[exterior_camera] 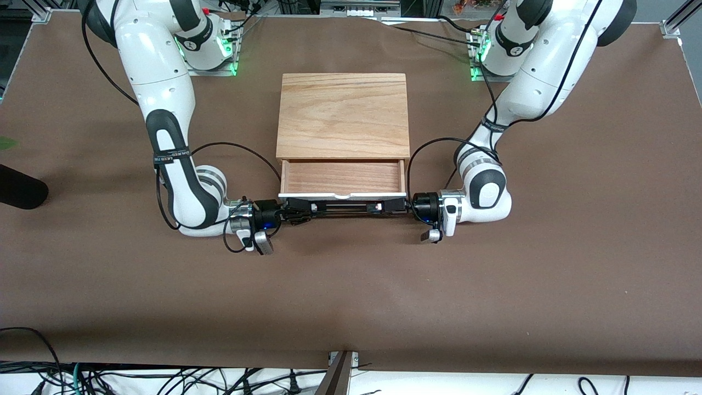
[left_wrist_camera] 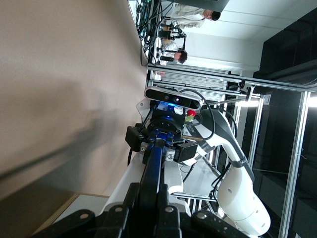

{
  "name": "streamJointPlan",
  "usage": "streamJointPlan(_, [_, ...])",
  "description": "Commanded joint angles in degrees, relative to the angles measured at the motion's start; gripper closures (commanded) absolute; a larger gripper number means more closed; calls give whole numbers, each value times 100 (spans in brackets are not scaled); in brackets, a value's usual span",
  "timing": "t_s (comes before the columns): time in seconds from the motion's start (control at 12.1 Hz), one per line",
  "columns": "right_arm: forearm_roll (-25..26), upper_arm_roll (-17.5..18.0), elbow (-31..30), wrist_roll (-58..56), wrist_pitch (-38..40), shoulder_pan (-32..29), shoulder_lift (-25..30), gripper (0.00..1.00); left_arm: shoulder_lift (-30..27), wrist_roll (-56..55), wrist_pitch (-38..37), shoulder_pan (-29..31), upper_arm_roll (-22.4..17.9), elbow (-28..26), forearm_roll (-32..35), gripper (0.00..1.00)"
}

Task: Pull top drawer with both arms simultaneously
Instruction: 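Pull the drawer out of the box with both grippers together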

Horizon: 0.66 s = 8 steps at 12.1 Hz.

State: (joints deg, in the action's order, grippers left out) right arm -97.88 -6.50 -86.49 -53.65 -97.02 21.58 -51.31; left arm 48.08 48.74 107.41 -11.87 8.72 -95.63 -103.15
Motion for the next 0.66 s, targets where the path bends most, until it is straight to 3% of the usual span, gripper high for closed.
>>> streamJointPlan(0.0, [-346, -141, 325, 162, -211, -400, 121, 84, 53, -1286, 254, -25, -186, 53, -64, 100])
streamJointPlan(0.25, [-346, -141, 404, 162, -212, -409, 42, 84, 140, -1754, 411, -104, -379, 438, 23, 100])
streamJointPlan(0.5, [-355, -150, 527, 162, -212, -479, -37, 84, 167, -1684, 501, -105, -380, 466, 59, 100])
streamJointPlan(0.58, [-355, -150, 554, 162, -212, -488, -46, 84, 167, -1657, 492, -105, -380, 440, 41, 70])
